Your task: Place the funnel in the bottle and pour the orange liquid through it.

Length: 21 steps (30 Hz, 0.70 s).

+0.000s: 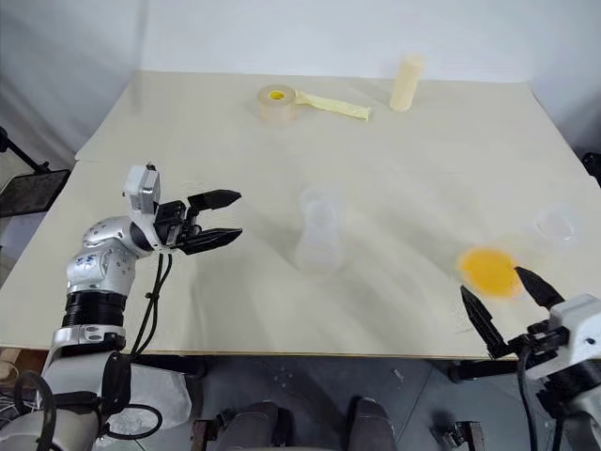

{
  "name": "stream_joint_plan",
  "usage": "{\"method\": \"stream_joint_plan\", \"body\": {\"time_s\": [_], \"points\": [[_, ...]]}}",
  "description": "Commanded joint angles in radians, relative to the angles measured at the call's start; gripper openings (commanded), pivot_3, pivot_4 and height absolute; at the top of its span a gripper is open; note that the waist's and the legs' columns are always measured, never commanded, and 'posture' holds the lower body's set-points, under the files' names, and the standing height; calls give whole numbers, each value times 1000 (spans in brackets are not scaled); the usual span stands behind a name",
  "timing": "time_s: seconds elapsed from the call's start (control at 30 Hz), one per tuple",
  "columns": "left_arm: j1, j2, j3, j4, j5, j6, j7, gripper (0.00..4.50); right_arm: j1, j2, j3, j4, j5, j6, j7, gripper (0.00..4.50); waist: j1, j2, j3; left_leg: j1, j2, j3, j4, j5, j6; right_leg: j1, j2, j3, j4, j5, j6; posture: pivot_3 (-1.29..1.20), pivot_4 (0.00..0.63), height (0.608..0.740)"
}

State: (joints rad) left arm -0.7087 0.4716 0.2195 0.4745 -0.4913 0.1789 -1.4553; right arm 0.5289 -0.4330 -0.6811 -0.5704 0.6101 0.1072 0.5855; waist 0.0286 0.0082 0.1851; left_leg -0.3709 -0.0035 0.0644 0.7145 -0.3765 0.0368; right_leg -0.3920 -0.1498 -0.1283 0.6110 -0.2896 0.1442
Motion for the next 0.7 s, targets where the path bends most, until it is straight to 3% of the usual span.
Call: {"method": "stream_joint_plan", "body": {"time_s": [0.03, 0.4, 0.7], "points": [[13, -9, -2, 3, -13, -81, -28, 4485, 21, 22, -92, -5, 33, -28, -33, 4500, -2, 0, 0, 0, 0, 0, 0, 0, 0, 0, 0, 0, 0, 0, 0, 0, 150, 740], [41, -38, 0, -53, -77, -53, -29, 4485, -86, 6, -103, 155, 30, -64, -34, 4500, -5, 0, -1, 2, 0, 1, 0, -1, 1, 0, 0, 4, -1, 0, 0, 0, 150, 740], [96, -49, -6, -141, -94, -29, 27, 4485, -300, -69, -49, 303, -9, -42, -50, 4500, -5, 1, -1, 2, 1, 1, 0, -1, 1, 0, 0, 5, -1, 0, 0, 0, 150, 740]]}}
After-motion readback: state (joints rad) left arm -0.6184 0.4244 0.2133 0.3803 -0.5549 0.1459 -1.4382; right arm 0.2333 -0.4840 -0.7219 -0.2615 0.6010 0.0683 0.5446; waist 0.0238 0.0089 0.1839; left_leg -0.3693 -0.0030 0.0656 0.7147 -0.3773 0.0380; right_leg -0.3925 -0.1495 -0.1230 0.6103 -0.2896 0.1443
